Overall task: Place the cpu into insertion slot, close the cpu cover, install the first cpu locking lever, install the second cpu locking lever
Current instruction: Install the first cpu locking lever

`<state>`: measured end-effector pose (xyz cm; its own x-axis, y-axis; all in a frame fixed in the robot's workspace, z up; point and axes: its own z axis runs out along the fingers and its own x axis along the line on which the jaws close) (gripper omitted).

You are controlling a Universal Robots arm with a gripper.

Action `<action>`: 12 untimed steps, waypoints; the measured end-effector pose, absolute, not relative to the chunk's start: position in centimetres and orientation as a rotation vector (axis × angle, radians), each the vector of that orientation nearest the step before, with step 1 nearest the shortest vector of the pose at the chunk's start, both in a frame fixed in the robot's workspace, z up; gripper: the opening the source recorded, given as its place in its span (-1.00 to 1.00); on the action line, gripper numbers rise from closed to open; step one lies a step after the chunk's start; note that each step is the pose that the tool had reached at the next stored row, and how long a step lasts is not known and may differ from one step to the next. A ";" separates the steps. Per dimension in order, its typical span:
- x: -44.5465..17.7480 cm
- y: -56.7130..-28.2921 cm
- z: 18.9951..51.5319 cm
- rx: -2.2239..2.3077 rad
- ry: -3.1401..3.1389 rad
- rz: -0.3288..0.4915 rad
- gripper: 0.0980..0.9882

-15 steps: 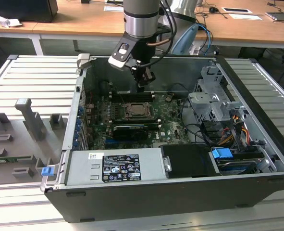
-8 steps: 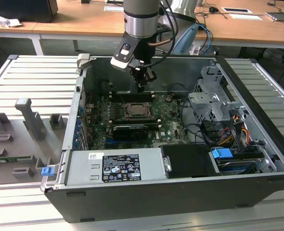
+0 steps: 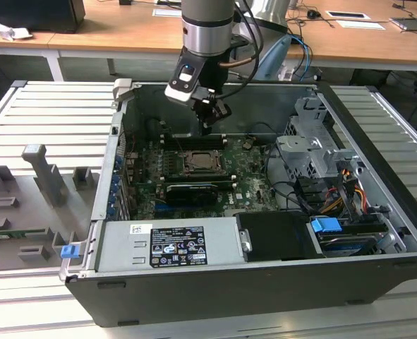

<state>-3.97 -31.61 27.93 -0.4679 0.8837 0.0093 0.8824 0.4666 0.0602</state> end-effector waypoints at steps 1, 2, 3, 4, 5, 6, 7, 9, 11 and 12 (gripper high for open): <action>-4.0 -31.6 27.9 1.598 2.677 0.088 -0.98; -4.0 -31.6 27.9 1.584 2.686 0.088 -0.98; -4.0 -31.6 27.9 1.575 2.691 0.088 -0.98; -4.0 -31.6 27.9 1.567 2.696 0.089 -0.98; -4.0 -31.6 27.9 1.559 2.701 0.089 -0.98; -4.0 -31.6 27.9 1.549 2.707 0.089 -0.98; -4.0 -31.6 27.9 1.523 2.722 0.089 -0.98; -4.0 -31.6 27.9 1.502 2.734 0.089 -0.98; -4.0 -31.6 27.9 1.471 2.752 0.090 -0.98; -4.0 -31.6 27.9 1.462 2.757 0.090 -0.98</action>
